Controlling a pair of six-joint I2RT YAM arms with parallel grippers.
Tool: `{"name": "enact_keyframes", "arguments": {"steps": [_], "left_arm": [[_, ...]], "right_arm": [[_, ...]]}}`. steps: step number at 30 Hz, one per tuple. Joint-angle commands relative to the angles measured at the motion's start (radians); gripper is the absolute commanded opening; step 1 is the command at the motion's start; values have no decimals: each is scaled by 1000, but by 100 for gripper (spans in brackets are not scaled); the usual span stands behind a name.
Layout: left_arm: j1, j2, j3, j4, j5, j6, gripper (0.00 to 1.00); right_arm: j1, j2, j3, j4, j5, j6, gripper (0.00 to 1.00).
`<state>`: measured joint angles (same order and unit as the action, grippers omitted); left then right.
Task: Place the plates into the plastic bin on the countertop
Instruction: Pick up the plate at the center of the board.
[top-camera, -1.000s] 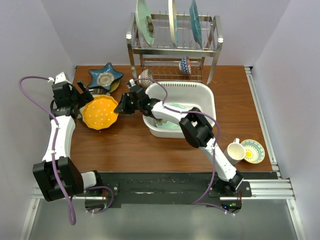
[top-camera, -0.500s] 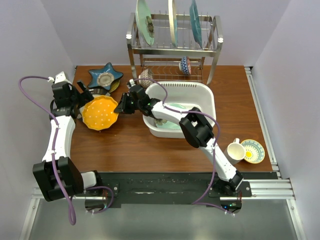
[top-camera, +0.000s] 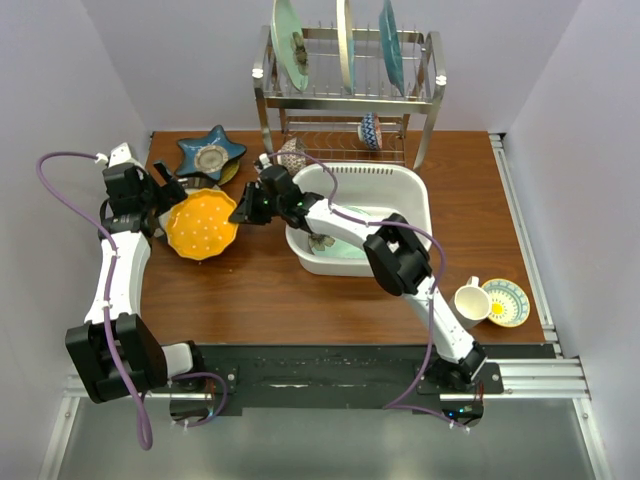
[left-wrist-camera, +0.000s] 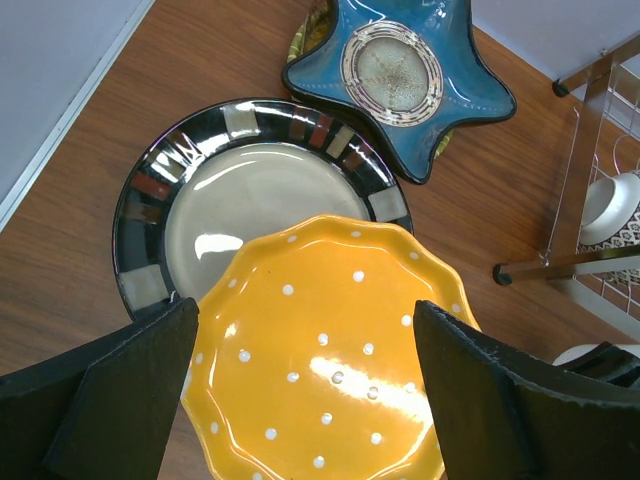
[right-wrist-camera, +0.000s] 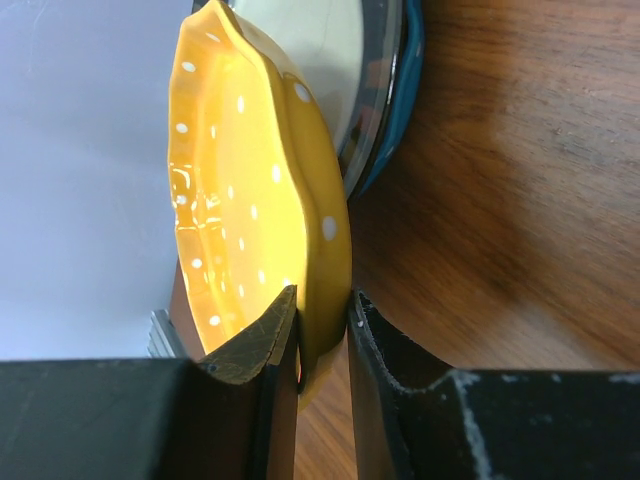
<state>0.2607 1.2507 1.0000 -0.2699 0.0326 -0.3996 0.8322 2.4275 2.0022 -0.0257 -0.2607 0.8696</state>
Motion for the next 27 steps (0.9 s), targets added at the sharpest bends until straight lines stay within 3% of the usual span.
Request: {"name": "enact_keyframes", "arguments": {"steps": [1,17,27], "left_arm": [[9,-25,-6,43,16,18,93],[9,-80,-34,84,15,16,95],[9,-187,-89,161,13,8,96]], "right_arm": [[-4,-157,56,107,-55,-6,0],[-2,-275,21,78,-58,-57,0],[-5,-363,-25,-29,-2,-155,0]]}}
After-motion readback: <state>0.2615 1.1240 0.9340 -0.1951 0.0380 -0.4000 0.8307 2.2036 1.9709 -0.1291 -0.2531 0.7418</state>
